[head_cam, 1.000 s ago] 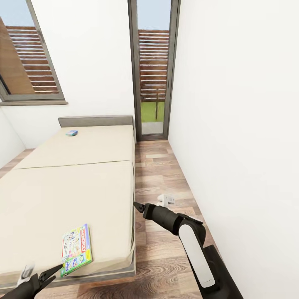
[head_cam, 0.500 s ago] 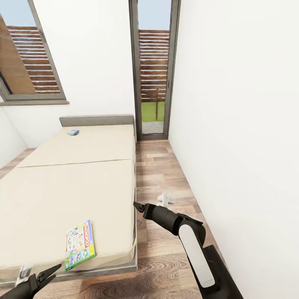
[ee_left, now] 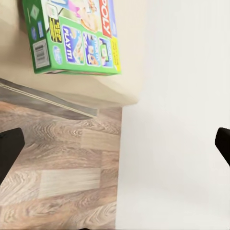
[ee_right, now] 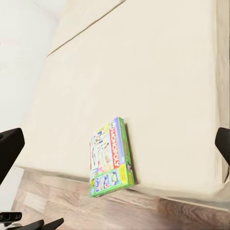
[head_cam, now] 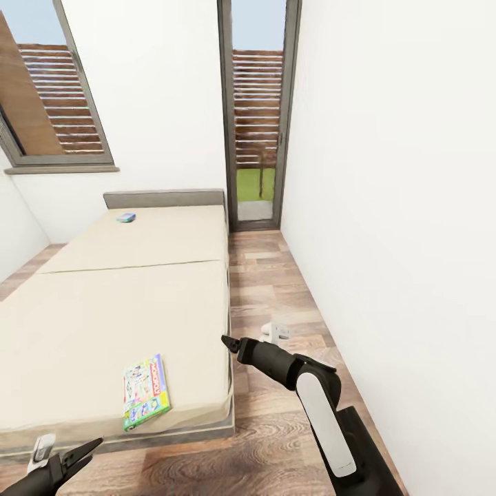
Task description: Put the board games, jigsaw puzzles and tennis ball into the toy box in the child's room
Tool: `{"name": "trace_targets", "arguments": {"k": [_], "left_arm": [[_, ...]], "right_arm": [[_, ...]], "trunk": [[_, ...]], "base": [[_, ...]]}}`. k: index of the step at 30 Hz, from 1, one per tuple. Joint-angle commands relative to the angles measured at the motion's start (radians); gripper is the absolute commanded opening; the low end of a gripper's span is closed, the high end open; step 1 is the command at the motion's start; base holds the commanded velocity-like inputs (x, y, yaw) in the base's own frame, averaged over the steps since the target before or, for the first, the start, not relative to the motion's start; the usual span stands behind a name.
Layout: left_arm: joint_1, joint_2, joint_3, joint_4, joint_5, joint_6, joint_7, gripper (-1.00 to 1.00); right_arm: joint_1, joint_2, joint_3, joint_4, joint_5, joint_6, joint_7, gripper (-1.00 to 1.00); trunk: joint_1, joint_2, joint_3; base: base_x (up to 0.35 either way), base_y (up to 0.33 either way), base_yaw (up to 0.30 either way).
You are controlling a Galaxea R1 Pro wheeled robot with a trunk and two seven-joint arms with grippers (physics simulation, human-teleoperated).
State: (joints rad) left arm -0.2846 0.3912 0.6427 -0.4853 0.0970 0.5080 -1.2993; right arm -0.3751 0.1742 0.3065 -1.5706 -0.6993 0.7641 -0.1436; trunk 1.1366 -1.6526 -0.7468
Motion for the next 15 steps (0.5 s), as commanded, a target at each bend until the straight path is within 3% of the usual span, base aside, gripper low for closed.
{"name": "trace_targets", "arguments": {"k": [1, 10, 15], "left_arm": [[-0.001, 0.000, 0.002, 0.001, 0.001, 0.011, -0.003, 1.00], [-0.001, 0.000, 0.002, 0.001, 0.001, 0.010, -0.003, 1.00], [-0.001, 0.001, 0.002, 0.001, 0.000, 0.010, -0.003, 1.00]], "right_arm": [[-0.001, 0.000, 0.000, 0.000, -0.010, 0.003, -0.011, 1.00], [-0.001, 0.000, 0.000, 0.001, -0.010, 0.003, -0.011, 1.00], [-0.001, 0.000, 0.000, 0.002, -0.010, 0.003, -0.011, 1.00]], "trunk": [[0.000, 0.000, -0.001], [0.000, 0.000, -0.001], [0.000, 0.000, -0.001]], "base": [[-0.151, 0.158, 0.000], [-0.052, 0.066, 0.000], [-0.006, 0.187, 0.000]]}}
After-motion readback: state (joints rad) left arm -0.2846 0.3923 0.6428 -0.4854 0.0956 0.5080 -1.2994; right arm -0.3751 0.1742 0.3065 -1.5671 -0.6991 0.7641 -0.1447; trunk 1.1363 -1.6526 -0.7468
